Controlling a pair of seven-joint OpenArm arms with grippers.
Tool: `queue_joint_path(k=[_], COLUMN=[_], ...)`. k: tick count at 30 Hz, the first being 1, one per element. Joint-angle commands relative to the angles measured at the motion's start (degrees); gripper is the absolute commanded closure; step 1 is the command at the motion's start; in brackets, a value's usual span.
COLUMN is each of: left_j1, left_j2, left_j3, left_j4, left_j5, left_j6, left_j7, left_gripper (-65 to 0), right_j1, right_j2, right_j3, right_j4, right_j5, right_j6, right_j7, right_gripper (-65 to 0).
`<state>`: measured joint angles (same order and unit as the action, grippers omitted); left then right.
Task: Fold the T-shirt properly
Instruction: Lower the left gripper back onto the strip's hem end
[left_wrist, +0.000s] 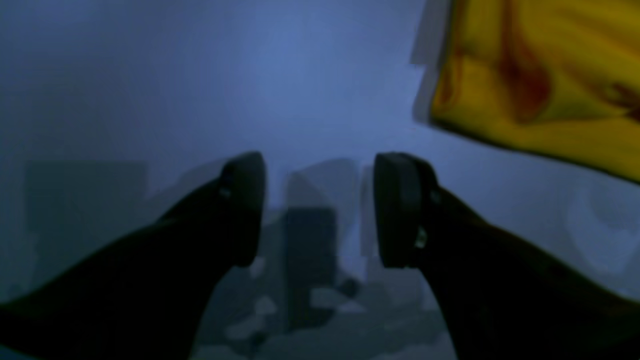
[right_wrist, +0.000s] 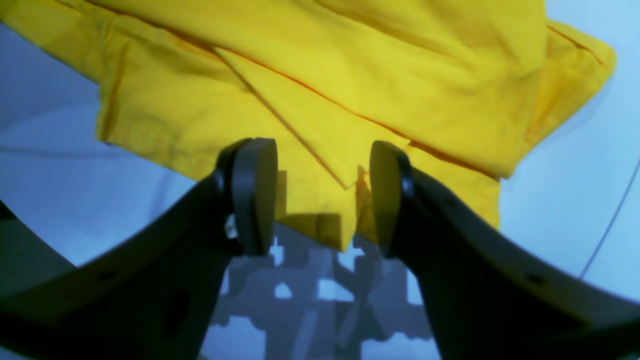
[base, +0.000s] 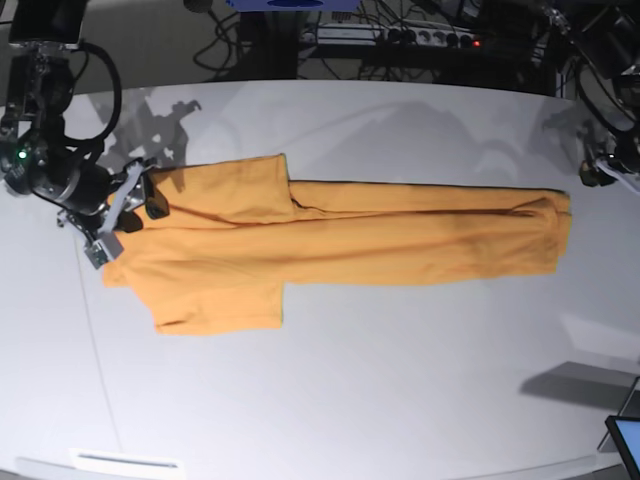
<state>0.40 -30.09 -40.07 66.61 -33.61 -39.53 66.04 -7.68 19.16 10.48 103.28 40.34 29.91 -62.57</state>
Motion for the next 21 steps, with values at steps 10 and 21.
queue_joint_path(k=[10,21], left_j1=[-5.28,-6.51], left_j2=[5.25,6.66], left_j3=[-0.32,-0.50], left_j4=[0.69,-1.25], left_j5=[7.01,6.92], left_j6=[-0.47,-0.47], left_j7=[-1.47,-1.38], left_gripper=[-33.6,-33.6], right_j1=[0.34,-0.98], right_j2=[0.75,1.02], right_j3=[0.29,0.29], right_j4=[0.85,1.02], right_j5=[0.94,0.94], right_j6=[0.02,0.29], right_j7=[0.72,0.98], right_gripper=[-28.4,-28.4])
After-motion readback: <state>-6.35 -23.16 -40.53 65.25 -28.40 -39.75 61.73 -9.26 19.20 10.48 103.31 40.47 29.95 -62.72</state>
